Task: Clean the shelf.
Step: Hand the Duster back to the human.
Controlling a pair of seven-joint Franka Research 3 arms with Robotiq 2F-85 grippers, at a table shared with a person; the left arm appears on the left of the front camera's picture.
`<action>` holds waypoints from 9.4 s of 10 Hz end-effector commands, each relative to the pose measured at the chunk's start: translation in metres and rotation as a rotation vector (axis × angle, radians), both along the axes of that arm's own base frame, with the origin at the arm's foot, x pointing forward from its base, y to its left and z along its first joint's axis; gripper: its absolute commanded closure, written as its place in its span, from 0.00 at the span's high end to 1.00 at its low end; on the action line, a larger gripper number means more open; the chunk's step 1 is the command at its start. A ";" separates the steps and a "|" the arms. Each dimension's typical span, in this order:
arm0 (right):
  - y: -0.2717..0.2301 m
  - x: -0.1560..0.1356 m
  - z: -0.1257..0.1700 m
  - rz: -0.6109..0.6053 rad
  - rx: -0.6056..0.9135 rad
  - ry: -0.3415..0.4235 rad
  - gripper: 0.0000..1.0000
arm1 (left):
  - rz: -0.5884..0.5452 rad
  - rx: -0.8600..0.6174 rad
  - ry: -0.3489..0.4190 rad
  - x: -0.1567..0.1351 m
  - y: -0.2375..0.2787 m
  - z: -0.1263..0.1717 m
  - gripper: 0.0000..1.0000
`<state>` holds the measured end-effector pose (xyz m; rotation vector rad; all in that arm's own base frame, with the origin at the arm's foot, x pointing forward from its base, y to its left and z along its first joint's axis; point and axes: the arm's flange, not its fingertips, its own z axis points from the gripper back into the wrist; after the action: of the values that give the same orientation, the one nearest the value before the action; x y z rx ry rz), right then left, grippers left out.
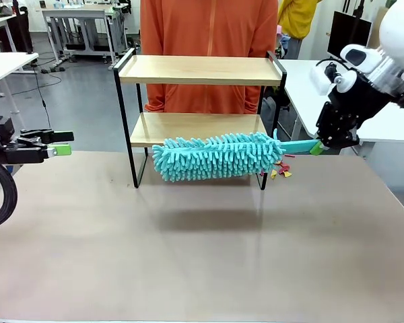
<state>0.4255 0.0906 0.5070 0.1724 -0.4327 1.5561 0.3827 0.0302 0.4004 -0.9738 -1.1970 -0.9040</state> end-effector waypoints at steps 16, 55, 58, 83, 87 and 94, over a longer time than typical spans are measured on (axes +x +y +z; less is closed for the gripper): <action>-0.004 0.000 0.000 -0.017 -0.002 0.007 0.13 | -0.346 -0.175 -0.019 0.080 -0.166 -0.095 1.00; -0.176 -0.065 0.072 -0.393 0.907 -0.065 1.00 | -0.492 -0.202 -0.003 0.070 -0.254 -0.090 0.00; -0.176 -0.065 0.072 -0.393 0.907 -0.065 1.00 | -0.447 -0.181 -0.031 0.062 -0.245 -0.049 0.18; -0.176 -0.065 0.072 -0.393 0.907 -0.065 1.00 | 1.100 0.046 -0.125 -0.025 0.013 0.010 0.18; -0.176 -0.065 0.072 -0.393 0.907 -0.065 1.00 | 1.085 0.053 -0.050 -0.002 0.048 0.048 0.18; -0.176 -0.065 0.072 -0.393 0.907 -0.065 1.00 | 1.085 0.053 -0.050 -0.002 0.048 0.048 0.18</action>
<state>0.3580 -0.0866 0.5776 0.6871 -1.0993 0.8838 0.3812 0.0768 0.4444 -0.1664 -1.4579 -0.0693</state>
